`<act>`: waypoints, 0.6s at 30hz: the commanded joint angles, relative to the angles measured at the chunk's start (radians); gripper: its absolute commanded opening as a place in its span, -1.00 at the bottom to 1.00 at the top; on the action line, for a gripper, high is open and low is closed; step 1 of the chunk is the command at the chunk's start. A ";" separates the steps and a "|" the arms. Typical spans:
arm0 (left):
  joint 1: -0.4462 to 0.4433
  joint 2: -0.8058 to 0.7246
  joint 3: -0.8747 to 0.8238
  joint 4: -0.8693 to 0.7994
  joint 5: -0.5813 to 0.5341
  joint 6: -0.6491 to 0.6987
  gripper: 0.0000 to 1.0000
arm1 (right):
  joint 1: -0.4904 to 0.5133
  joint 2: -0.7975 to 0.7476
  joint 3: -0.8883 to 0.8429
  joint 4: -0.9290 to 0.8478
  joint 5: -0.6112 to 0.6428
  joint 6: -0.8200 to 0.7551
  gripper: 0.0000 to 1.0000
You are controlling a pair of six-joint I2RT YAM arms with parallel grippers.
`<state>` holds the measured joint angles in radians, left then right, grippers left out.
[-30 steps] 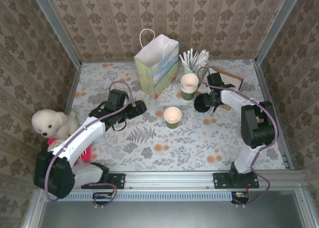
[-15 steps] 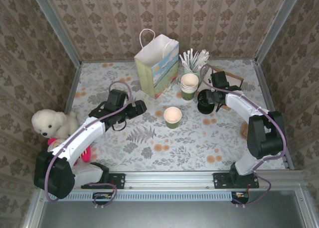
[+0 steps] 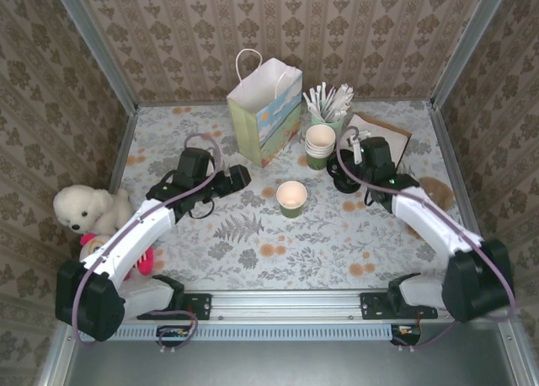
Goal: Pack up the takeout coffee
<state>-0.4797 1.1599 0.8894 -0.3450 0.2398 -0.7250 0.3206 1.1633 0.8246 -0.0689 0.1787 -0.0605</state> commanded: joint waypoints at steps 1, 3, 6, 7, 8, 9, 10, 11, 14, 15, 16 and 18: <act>-0.010 -0.030 0.072 0.102 0.116 0.078 1.00 | 0.057 -0.111 -0.047 0.217 0.009 -0.136 -0.95; -0.010 -0.021 0.102 0.157 0.193 0.072 1.00 | 0.106 -0.168 -0.077 0.321 0.020 -0.220 -0.98; -0.007 0.007 0.191 0.185 0.328 0.069 1.00 | 0.153 -0.230 -0.109 0.490 -0.007 -0.346 -1.00; -0.005 0.021 0.238 0.160 0.373 0.081 1.00 | 0.167 -0.242 -0.110 0.538 -0.021 -0.396 -1.00; -0.003 0.031 0.279 0.132 0.396 0.103 1.00 | 0.180 -0.247 -0.108 0.571 -0.029 -0.439 -1.00; -0.004 0.036 0.321 0.099 0.454 0.141 1.00 | 0.193 -0.248 -0.101 0.606 -0.045 -0.487 -1.00; -0.006 0.034 0.355 0.069 0.477 0.202 1.00 | 0.203 -0.245 -0.092 0.634 -0.072 -0.538 -1.00; -0.006 0.029 0.376 0.044 0.480 0.262 1.00 | 0.211 -0.240 -0.085 0.652 -0.097 -0.576 -1.00; -0.013 -0.012 0.390 0.047 0.469 0.425 1.00 | 0.224 -0.205 -0.030 0.676 -0.117 -0.607 -1.00; -0.020 -0.028 0.383 0.077 0.473 0.461 1.00 | 0.225 -0.194 0.014 0.631 -0.090 -0.579 -1.00; -0.034 -0.042 0.371 0.112 0.486 0.506 1.00 | 0.228 -0.185 0.073 0.538 -0.068 -0.529 -1.00; -0.082 -0.065 0.341 0.178 0.457 0.602 1.00 | 0.230 -0.170 0.169 0.364 -0.046 -0.387 -1.00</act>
<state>-0.5186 1.1286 1.2530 -0.2321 0.6605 -0.3260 0.5446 0.9909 0.8722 0.4168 0.1093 -0.5415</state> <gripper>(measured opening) 0.997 0.081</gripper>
